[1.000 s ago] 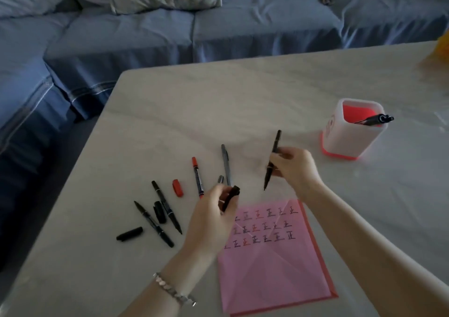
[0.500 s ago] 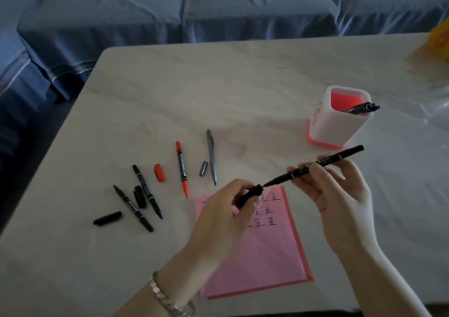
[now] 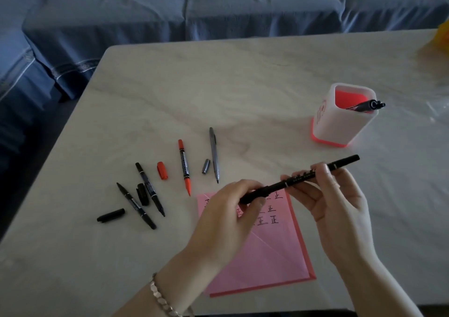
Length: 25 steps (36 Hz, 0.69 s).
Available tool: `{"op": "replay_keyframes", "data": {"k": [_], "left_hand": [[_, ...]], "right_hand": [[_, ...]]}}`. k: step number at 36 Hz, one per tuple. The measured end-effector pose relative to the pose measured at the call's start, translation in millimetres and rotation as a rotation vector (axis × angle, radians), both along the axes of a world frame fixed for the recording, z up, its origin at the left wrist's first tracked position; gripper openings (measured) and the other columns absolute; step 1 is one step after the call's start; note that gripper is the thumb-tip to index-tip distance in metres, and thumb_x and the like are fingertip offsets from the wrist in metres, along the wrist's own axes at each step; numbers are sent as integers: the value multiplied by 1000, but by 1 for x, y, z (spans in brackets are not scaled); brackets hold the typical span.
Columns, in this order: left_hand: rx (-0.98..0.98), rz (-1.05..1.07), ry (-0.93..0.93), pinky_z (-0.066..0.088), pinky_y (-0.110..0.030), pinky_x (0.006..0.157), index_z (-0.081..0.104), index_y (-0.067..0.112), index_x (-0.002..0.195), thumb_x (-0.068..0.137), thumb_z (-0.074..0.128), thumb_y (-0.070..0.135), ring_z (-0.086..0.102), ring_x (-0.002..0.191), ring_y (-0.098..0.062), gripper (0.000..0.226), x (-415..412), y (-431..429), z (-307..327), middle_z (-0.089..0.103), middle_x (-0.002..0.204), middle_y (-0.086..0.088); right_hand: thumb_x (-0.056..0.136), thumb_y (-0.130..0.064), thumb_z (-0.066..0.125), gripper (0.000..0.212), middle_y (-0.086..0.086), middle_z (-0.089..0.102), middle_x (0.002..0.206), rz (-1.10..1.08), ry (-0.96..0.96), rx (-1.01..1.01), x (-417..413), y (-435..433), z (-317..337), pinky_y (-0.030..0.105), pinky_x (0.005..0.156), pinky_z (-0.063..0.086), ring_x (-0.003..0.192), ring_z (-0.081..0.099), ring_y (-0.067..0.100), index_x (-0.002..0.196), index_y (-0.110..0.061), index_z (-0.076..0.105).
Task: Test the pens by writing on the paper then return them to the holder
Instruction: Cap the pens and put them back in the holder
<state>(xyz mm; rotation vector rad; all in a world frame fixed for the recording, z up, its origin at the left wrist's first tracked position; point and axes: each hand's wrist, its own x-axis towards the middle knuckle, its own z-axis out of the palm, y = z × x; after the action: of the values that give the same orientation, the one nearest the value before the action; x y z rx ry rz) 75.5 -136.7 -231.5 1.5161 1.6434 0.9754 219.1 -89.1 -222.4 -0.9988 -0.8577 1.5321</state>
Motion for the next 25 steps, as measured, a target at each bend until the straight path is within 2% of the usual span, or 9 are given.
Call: {"op": "replay_keyframes", "data": {"k": [3,6,8,11,14,19,21,23,25], "left_hand": [[33,-17,9,38,-9,66,63,25,101,89,57,19,54,79,1,14,-2,-1,0,62,84,14],[53,-34,12,43,-15,66,62,25,101,89,57,25,56,81,-6,13,-5,-2,-3,62,86,12],[54,-54,14,42,-14,64,61,23,102,90,54,28,56,78,-5,15,-6,-2,-3,61,84,13],[40,-110,10,33,-11,56,57,21,96,91,48,33,48,62,-1,17,-3,-4,-1,51,67,17],[18,-125,-34,27,-17,48,48,24,84,87,42,42,36,50,-7,20,2,-5,-1,45,58,12],[-64,-120,-161,28,-26,51,45,28,75,92,49,30,32,51,-8,17,5,-6,5,41,57,8],[-107,-118,-226,28,-26,51,46,30,71,92,50,24,32,51,-9,22,6,-4,9,41,54,7],[-190,-115,-358,27,-21,47,46,27,67,92,51,18,31,48,-9,27,6,1,13,41,49,9],[-337,-117,-532,24,-19,43,45,17,70,92,50,13,27,43,-8,23,5,6,16,37,44,10]], "right_hand": [[63,-35,63,28,6,68,66,-3,-18,-12,2,0,1,28,64,57,73,71,28,76,-10,57],[61,-31,65,16,10,71,72,33,-49,-11,4,-3,-1,26,61,56,70,70,24,70,-18,66],[61,-30,66,13,11,72,75,49,-49,-8,5,-6,-1,25,59,56,67,70,22,70,-20,66],[60,-29,65,17,11,72,75,60,-37,-1,3,-11,-2,23,56,55,65,70,21,74,-19,65],[60,-33,65,15,12,73,76,78,-42,21,0,-16,-2,21,55,54,67,70,21,72,-23,67],[50,-48,79,38,15,73,79,125,-18,29,7,-15,-2,20,48,50,66,70,21,74,-20,67],[49,-49,80,40,16,73,79,132,-24,44,10,-13,-1,19,44,47,66,70,21,73,-20,67],[52,-48,78,37,13,73,76,140,-29,75,10,-12,0,18,42,45,64,70,20,74,-20,66],[55,-48,77,37,11,73,75,138,-30,92,10,-11,-1,17,42,44,62,69,18,75,-19,65]]}}
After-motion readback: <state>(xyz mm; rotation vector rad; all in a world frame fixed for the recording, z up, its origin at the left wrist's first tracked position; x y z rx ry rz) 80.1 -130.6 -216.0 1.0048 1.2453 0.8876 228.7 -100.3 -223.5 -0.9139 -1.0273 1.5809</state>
